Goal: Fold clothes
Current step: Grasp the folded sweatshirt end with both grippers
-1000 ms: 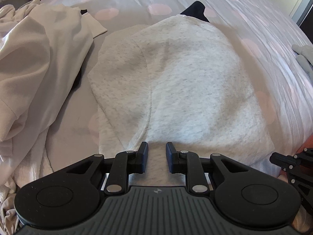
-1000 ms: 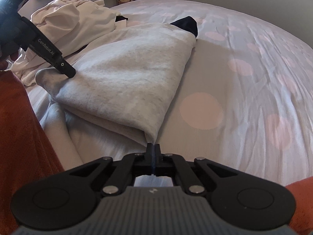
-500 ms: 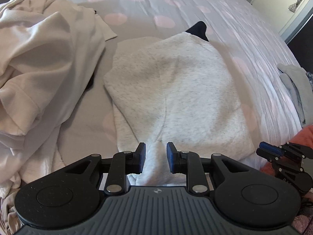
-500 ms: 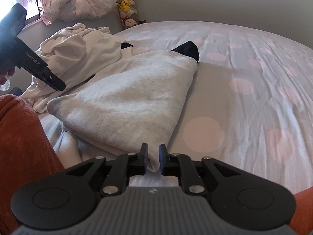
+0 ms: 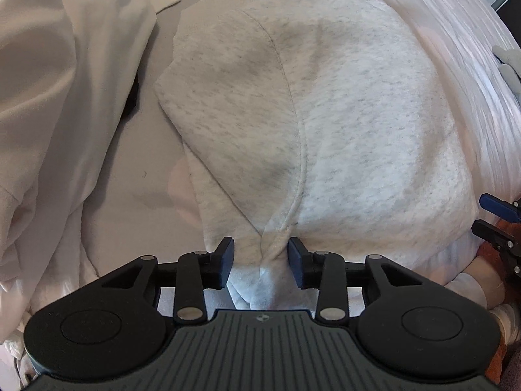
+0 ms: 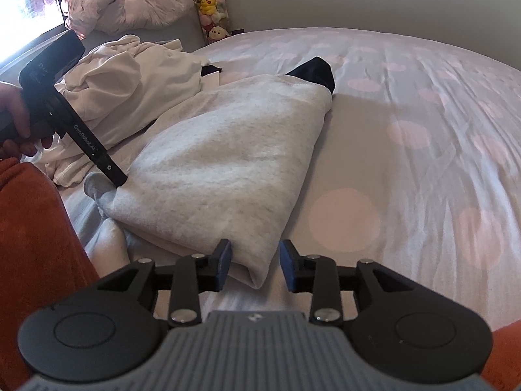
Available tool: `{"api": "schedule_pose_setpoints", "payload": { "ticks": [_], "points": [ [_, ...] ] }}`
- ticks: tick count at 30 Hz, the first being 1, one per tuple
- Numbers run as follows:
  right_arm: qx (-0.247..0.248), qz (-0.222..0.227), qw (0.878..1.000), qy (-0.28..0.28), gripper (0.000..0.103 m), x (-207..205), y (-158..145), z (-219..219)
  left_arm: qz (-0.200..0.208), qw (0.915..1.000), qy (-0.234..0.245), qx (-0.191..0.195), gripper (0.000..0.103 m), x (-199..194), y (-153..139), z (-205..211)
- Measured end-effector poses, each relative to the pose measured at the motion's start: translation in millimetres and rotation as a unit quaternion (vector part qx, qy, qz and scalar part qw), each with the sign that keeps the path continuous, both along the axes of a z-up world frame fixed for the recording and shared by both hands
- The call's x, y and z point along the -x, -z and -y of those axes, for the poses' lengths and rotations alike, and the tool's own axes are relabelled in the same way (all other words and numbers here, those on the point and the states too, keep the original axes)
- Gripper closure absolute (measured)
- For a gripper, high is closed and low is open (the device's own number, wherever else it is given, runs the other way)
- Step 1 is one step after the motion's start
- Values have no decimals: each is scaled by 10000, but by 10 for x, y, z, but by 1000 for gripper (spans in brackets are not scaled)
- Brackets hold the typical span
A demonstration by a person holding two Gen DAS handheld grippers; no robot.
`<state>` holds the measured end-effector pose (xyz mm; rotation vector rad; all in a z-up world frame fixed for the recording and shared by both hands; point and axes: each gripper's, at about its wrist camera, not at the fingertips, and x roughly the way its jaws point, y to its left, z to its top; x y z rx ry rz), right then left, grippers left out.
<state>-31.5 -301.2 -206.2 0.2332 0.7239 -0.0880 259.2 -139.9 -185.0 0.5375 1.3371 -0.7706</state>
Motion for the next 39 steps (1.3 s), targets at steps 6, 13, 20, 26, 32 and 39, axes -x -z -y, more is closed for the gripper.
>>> {"api": "schedule_pose_setpoints", "payload": {
  "ticks": [6,13,20,26,32,39],
  "points": [
    [-362,258,9989,168,45,-7,-189,152,505,9936,-479,889,55,-46,-404,-239],
    [-633,359,9970,265,33,-282,-300,465,120,9665,-2010,1594,49,-595,-283,-333],
    [-1064,281,9931,418,30,-633,-205,830,-109,9585,-2420,1503,49,-791,82,-180],
    [-1356,207,9894,473,30,-1058,-117,1159,-367,9437,-2755,1796,40,-845,331,-136],
    [-2204,250,9741,445,30,-1288,124,1396,-471,9414,-2728,1928,39,-896,387,-81],
    [-3284,222,9432,449,30,-1385,433,1500,-376,9455,-2474,2082,46,-892,404,16]
  ]
}}
